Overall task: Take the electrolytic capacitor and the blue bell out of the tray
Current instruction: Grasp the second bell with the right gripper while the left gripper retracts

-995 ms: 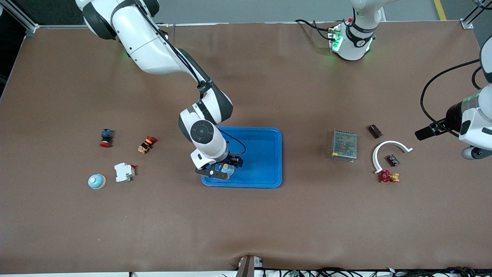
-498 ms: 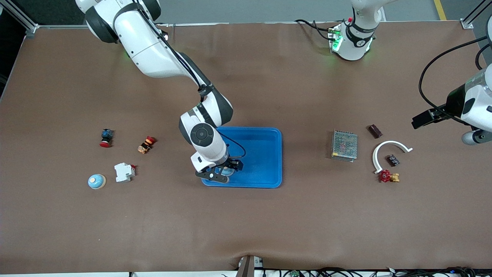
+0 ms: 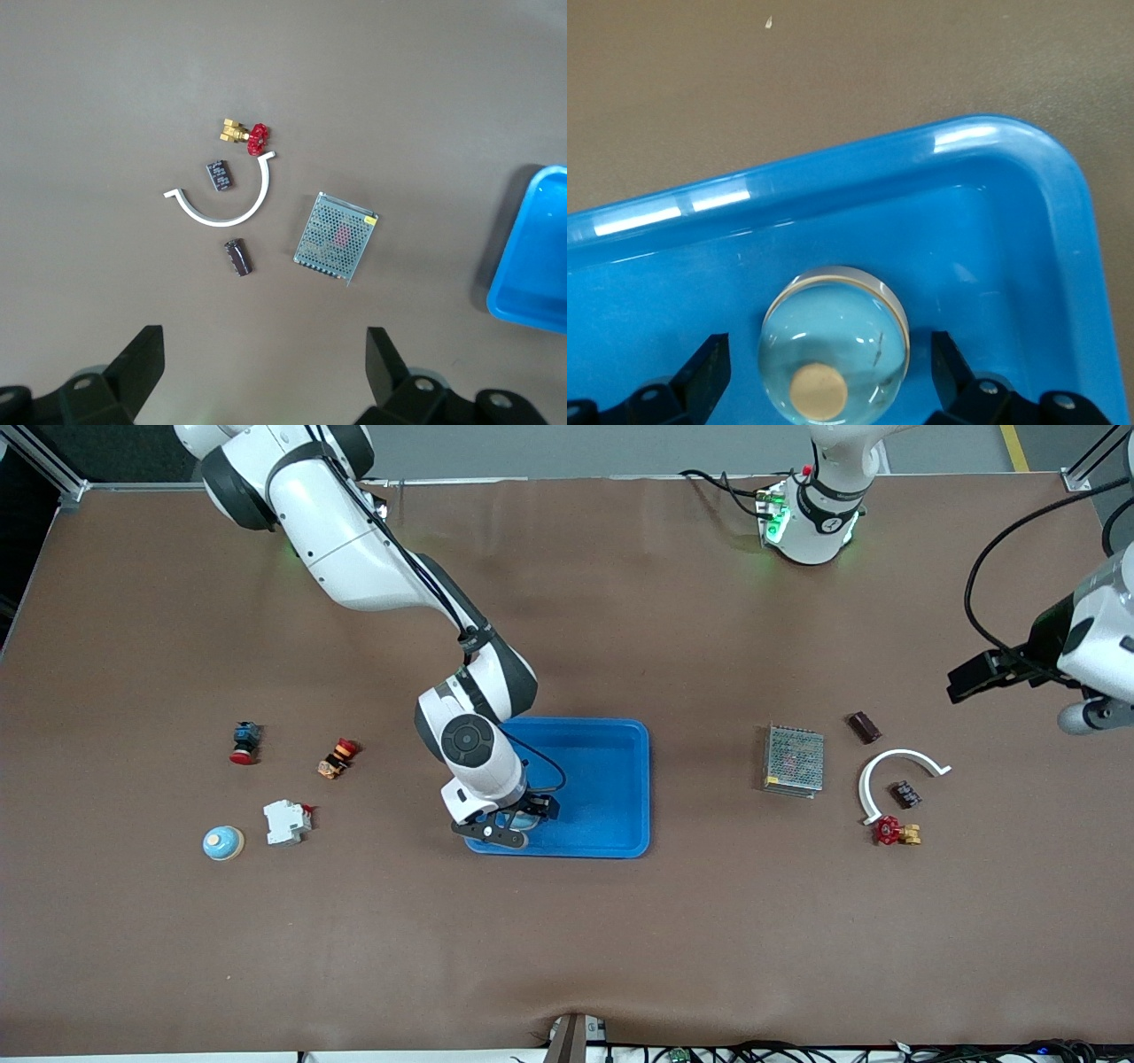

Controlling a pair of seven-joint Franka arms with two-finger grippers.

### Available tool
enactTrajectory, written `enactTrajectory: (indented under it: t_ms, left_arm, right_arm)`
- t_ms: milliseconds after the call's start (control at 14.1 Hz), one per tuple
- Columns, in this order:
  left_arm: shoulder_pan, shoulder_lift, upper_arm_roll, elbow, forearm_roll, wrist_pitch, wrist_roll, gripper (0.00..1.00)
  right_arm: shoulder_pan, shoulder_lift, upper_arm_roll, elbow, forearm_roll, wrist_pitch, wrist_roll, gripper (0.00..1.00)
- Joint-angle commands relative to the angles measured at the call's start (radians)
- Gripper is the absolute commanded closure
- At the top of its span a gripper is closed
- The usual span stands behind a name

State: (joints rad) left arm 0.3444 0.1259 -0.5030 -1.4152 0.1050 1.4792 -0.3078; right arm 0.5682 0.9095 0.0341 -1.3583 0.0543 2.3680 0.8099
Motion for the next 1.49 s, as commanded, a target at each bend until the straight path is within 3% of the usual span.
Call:
enactTrajectory:
  t_ms: [0,284,355,782,924,1422]
  left_arm:
    - [-0.092,-0.049,0.079,-0.013,-0.019,-0.04,0.027,0.0]
    - [-0.211,-0.098,0.197,-0.048,-0.077,-0.059,0.029,0.0]
    - [-0.238,-0.112,0.227,-0.065,-0.09,-0.057,0.03,0.0]
    - [-0.376,-0.215,0.385,-0.217,-0.096,0.009,0.084,0.0]
    - [-0.403,-0.241,0.425,-0.27,-0.096,0.053,0.087,0.0]
    - [-0.398,-0.308,0.426,-0.364,-0.104,0.093,0.087,0.0]
  right_arm:
    - [0.004,0.022,-0.002,0.03,-0.011,0.004,0.003,0.04]
    - [0.002,0.023,-0.002,0.031,-0.01,0.002,-0.001,0.6]
    - [-0.001,0.022,-0.002,0.031,-0.01,0.001,-0.005,0.68]
    - [-0.005,-0.021,0.001,0.031,-0.002,-0.027,-0.029,0.7]
    - [-0.007,-0.056,0.004,0.031,-0.002,-0.106,-0.034,0.69]
    - [-0.033,-0.286,0.009,0.015,0.009,-0.435,-0.24,0.69]
